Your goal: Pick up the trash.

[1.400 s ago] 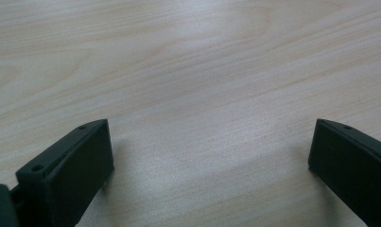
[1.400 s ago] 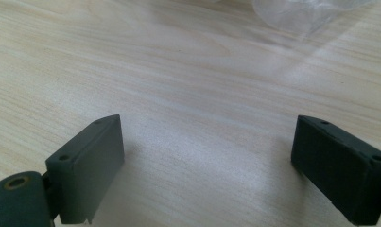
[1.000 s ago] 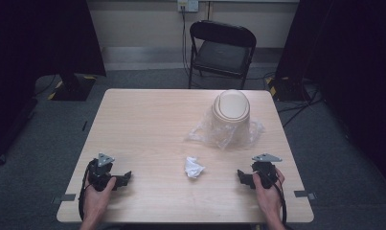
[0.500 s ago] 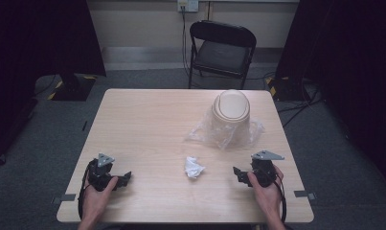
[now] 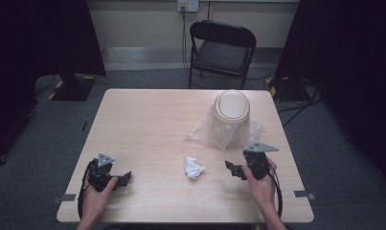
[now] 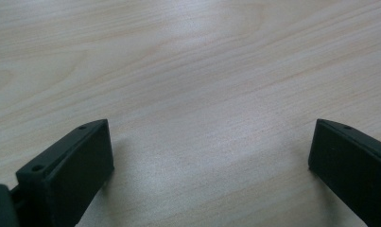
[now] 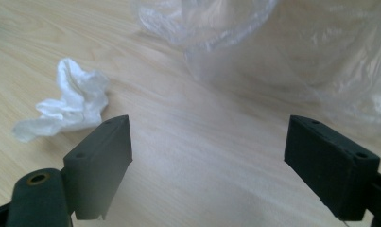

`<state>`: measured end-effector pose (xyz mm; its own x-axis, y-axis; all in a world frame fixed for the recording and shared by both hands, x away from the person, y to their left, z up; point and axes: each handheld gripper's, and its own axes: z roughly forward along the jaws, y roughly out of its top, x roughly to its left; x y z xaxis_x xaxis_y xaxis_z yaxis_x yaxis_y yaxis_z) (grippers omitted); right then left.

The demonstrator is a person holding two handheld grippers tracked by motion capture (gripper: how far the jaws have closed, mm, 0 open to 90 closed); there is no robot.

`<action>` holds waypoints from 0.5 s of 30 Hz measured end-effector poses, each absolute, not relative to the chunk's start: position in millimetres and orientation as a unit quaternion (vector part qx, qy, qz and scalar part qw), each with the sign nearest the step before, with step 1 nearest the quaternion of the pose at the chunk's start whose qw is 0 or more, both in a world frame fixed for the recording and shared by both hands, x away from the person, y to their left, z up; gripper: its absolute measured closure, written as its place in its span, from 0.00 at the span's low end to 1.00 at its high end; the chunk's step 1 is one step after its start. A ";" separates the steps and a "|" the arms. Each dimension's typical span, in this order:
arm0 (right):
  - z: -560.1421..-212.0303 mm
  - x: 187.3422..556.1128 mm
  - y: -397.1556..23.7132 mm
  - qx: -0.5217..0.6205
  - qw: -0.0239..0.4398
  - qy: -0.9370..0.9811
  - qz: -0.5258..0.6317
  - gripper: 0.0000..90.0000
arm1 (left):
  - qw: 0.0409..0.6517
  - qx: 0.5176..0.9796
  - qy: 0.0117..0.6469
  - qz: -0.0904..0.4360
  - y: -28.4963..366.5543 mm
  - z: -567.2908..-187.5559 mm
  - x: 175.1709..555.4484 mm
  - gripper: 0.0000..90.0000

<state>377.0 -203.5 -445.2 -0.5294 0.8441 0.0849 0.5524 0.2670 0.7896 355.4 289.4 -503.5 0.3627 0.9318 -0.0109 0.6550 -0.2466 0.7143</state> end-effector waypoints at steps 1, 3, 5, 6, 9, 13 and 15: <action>-440.5 380.0 -201.6 0.447 0.178 0.774 0.411 0.17 | 0.322 0.760 0.522 0.215 289.4 -503.5 355.4 0.00; -435.1 383.5 -198.4 0.442 0.176 0.775 0.416 0.17 | 0.322 0.760 0.522 0.215 289.4 -503.4 355.4 0.00; -432.0 385.3 -195.8 0.436 0.174 0.777 0.419 0.17 | 0.322 0.761 0.521 0.216 289.5 -503.4 355.4 0.00; -425.2 388.0 -190.0 0.425 0.177 0.783 0.417 0.17 | 0.322 0.760 0.522 0.215 289.3 -503.5 355.4 0.00; -420.3 392.1 -186.0 0.424 0.172 0.784 0.420 0.17 | 0.322 0.760 0.522 0.215 289.3 -503.5 355.3 0.00; -408.5 400.9 -179.2 0.413 0.181 0.787 0.421 0.17 | 0.322 0.760 0.522 0.215 289.3 -503.5 355.3 0.00; -405.2 402.2 -178.4 0.414 0.183 0.785 0.422 0.18 | 0.322 0.760 0.522 0.215 289.3 -503.5 355.3 0.00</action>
